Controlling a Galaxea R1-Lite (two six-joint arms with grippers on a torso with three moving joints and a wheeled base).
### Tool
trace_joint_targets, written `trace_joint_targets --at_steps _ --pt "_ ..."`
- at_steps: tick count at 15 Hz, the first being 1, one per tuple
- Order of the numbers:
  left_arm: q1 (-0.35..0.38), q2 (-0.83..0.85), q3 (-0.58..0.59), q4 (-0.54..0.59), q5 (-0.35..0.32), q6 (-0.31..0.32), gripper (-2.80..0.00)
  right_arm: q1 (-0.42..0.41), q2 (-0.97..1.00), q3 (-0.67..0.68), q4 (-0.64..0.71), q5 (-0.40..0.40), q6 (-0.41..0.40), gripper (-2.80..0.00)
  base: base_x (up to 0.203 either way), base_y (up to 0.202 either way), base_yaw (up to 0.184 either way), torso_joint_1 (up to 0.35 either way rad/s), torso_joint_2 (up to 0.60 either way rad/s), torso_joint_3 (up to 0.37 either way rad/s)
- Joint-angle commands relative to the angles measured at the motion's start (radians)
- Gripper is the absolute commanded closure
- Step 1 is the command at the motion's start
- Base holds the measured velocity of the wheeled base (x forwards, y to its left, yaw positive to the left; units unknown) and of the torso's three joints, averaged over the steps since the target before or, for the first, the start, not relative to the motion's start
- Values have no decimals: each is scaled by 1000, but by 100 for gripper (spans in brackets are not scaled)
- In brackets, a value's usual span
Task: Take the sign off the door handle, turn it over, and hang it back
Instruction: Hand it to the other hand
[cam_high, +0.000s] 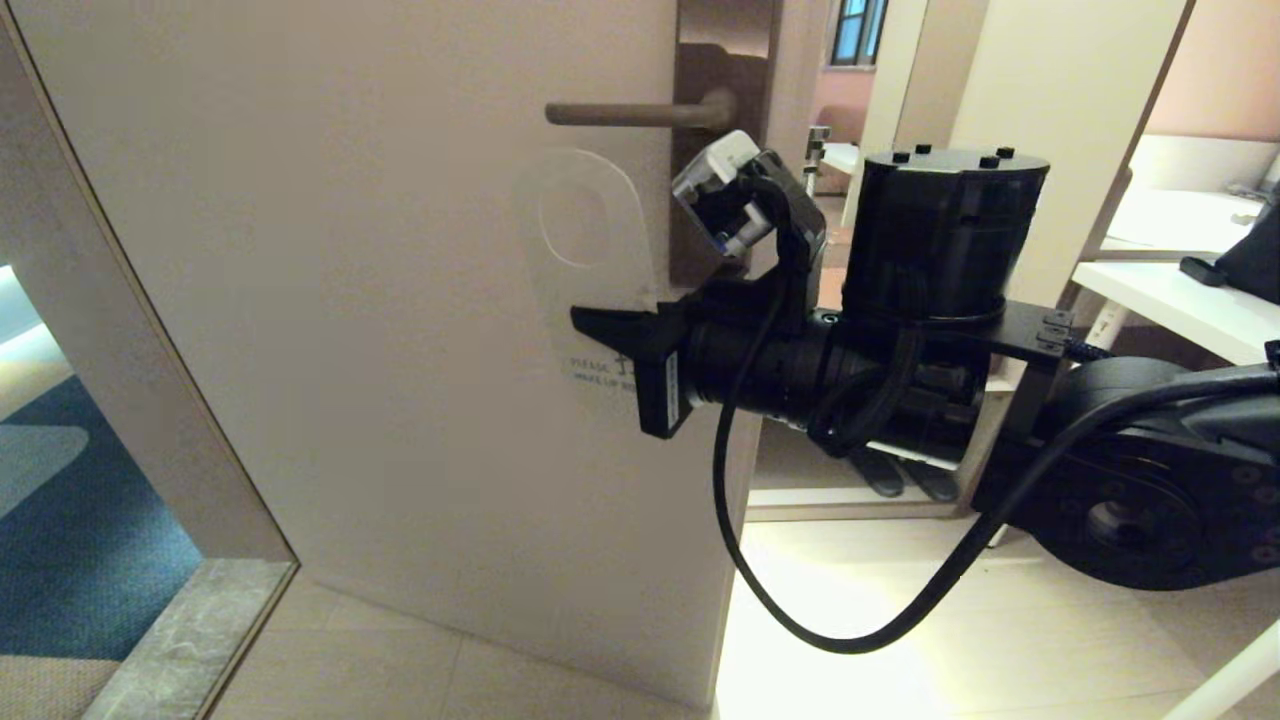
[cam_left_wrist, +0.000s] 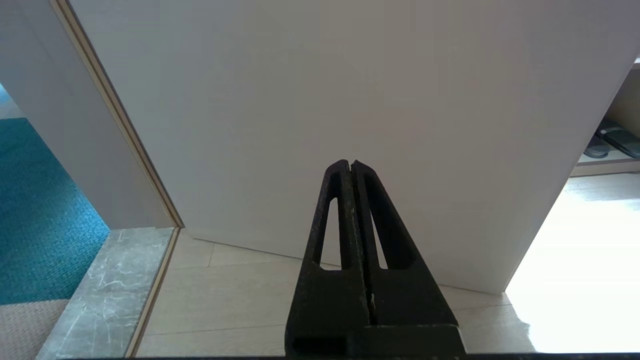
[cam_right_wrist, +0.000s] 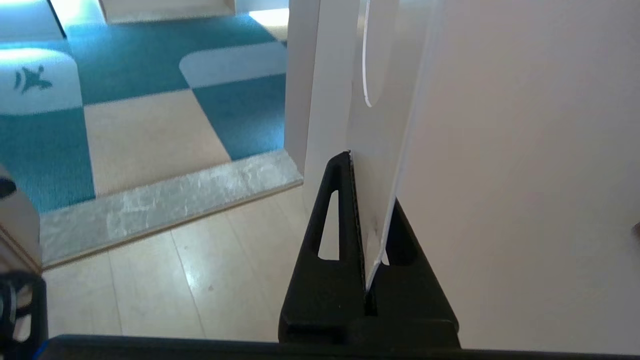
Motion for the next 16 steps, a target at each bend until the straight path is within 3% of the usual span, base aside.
trace_joint_targets --at_steps 1,5,9,11,14,16 --pt "0 1 0 1 -1 1 0 0 -14 40 -3 -1 -2 0 0 0 0 0 0 0" --pt "0 1 0 1 -14 55 0 0 -55 119 -3 -4 -3 0 0 0 0 0 0 0" --pt "-6 0 -12 1 -17 54 0 0 -63 144 -3 -6 -5 0 0 0 0 0 0 0" --pt "-6 28 -74 5 -61 42 0 0 -60 138 -3 -2 -5 0 0 0 0 0 0 0" --pt "-28 228 -212 -5 -98 2 0 0 -59 137 -5 3 -2 0 0 0 0 0 0 0" --pt "-121 379 -313 -39 -105 -44 0 0 -63 135 -5 26 -1 0 0 0 0 0 0 0"
